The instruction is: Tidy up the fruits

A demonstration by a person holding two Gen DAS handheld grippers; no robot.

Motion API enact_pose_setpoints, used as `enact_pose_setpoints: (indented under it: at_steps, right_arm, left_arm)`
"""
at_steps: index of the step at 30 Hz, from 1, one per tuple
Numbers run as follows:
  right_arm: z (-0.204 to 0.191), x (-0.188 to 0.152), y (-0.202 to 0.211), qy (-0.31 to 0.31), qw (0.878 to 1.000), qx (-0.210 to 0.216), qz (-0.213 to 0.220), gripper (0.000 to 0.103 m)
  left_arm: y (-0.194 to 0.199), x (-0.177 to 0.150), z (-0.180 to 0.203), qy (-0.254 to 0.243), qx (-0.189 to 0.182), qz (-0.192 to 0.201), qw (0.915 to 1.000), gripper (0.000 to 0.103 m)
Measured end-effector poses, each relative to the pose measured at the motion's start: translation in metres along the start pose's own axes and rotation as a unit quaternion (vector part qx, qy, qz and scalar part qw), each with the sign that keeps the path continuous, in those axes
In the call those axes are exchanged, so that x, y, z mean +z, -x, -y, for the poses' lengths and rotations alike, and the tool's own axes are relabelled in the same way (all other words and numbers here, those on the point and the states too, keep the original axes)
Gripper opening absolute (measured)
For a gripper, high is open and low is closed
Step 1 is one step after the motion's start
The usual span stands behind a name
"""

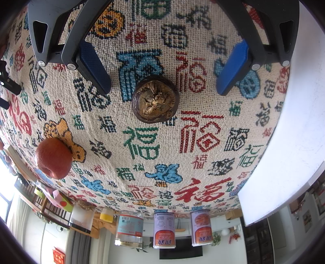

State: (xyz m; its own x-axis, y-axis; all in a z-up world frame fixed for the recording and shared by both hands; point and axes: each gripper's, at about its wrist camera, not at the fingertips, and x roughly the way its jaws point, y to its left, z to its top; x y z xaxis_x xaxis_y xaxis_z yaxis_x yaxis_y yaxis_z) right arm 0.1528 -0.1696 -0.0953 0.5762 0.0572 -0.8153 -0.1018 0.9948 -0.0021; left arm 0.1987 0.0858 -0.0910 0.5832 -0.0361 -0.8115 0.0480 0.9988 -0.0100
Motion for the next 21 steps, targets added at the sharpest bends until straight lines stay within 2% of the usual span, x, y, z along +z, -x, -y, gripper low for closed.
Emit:
enact_pose_setpoints:
  at_steps: [3, 5, 8, 10, 12, 13, 14, 15, 16, 18, 21]
  right_arm:
    - [0.000, 0.000, 0.000, 0.000, 1.000, 0.000, 0.000, 0.103]
    - [0.000, 0.000, 0.000, 0.000, 1.000, 0.000, 0.000, 0.103]
    - [0.000, 0.000, 0.000, 0.000, 1.000, 0.000, 0.000, 0.103]
    - [0.000, 0.000, 0.000, 0.000, 1.000, 0.000, 0.000, 0.103]
    - [0.000, 0.000, 0.000, 0.000, 1.000, 0.000, 0.000, 0.103]
    - [0.000, 0.000, 0.000, 0.000, 1.000, 0.000, 0.000, 0.103]
    - [0.000, 0.000, 0.000, 0.000, 1.000, 0.000, 0.000, 0.103]
    - [0.000, 0.000, 0.000, 0.000, 1.000, 0.000, 0.000, 0.103]
    - [0.000, 0.000, 0.000, 0.000, 1.000, 0.000, 0.000, 0.103]
    - [0.000, 0.002, 0.001, 0.004, 1.000, 0.009, -0.004, 0.103]
    - [-0.002, 0.024, 0.008, -0.012, 0.997, 0.076, -0.001, 0.103]
  left_arm:
    - [0.001, 0.000, -0.001, 0.001, -0.006, 0.000, 1.0000, 0.102]
    - [0.005, 0.000, -0.005, -0.006, -0.041, -0.010, 0.9991, 0.102]
    - [0.013, 0.000, -0.019, 0.026, -0.097, -0.013, 0.9948, 0.100]
    - [0.016, 0.001, -0.021, 0.042, -0.116, -0.009, 0.9923, 0.099]
    - [0.014, 0.004, -0.011, 0.024, -0.106, -0.009, 0.9940, 0.088]
    - [0.011, 0.005, -0.005, 0.009, -0.090, -0.012, 0.9958, 0.072]
    - [0.010, 0.006, 0.002, -0.008, -0.063, -0.004, 0.9980, 0.061]
    - [0.009, 0.006, 0.006, -0.017, -0.049, 0.000, 0.9986, 0.054]
    - [0.010, 0.007, 0.008, -0.021, -0.040, 0.004, 0.9990, 0.042]
    - [0.014, 0.007, 0.005, -0.007, -0.050, 0.006, 0.9987, 0.042]
    - [0.027, 0.000, 0.001, 0.006, -0.055, 0.011, 0.9984, 0.042]
